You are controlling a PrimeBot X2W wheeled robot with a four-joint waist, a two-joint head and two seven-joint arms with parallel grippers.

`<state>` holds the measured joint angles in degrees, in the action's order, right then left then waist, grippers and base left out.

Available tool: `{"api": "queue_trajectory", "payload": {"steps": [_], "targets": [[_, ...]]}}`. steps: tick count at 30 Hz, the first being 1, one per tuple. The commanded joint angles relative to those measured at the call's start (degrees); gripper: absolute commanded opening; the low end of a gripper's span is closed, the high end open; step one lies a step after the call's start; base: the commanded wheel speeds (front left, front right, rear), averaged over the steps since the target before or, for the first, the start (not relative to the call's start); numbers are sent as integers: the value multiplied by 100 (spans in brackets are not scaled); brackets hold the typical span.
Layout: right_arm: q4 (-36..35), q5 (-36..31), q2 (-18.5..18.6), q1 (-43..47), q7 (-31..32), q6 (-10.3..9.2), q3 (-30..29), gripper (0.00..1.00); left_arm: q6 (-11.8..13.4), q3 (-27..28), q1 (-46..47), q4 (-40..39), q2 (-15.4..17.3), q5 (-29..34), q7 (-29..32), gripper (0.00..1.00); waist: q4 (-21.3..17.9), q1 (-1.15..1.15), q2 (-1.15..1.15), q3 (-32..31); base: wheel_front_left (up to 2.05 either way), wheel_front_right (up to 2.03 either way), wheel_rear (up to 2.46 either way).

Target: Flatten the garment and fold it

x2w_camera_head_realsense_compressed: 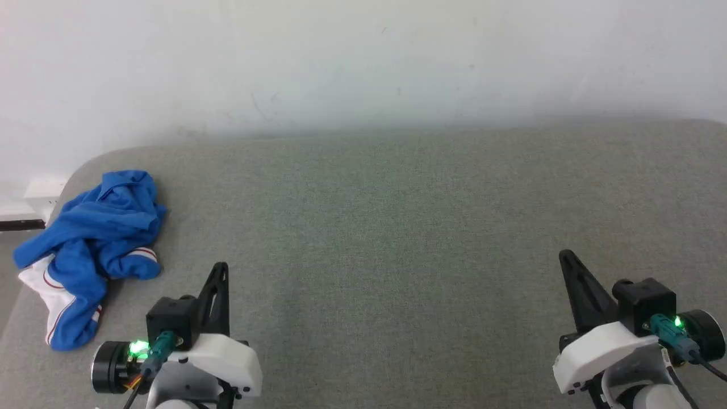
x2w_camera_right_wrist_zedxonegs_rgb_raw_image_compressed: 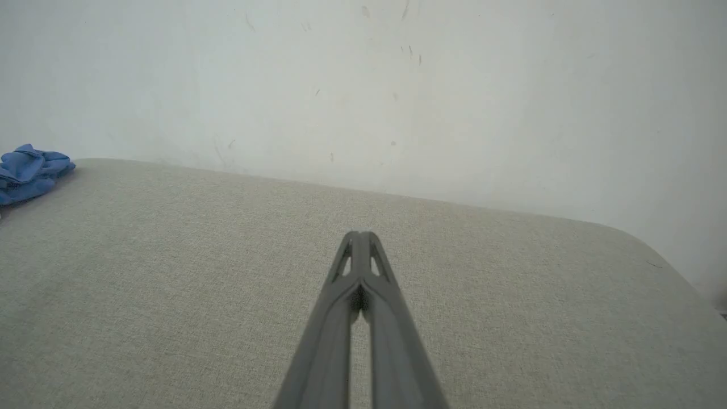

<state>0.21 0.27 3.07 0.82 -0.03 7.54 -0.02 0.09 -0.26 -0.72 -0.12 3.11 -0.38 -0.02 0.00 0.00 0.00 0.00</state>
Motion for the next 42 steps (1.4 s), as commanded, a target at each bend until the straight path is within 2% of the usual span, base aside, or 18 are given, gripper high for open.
{"api": "queue_trajectory", "payload": {"steps": [1, 41, 42], "targets": [[-21, -27, -19, -82, 3, -5, 2, 0, -9, 26, 72, 12, -24, 38, 2, 0, 0, 0, 0, 0, 0, 0, 0], [-21, -27, -19, -82, 3, -5, 2, 0, -9, 26, 72, 12, -24, 38, 2, 0, 0, 0, 0, 0, 0, 0, 0], [0, 1, 0, 1, -1, 0, -1, 100, 0, -1, 0, 0, 0, 0, -1, 100, 0, 0, 0, 0, 0, 0, 0]]}}
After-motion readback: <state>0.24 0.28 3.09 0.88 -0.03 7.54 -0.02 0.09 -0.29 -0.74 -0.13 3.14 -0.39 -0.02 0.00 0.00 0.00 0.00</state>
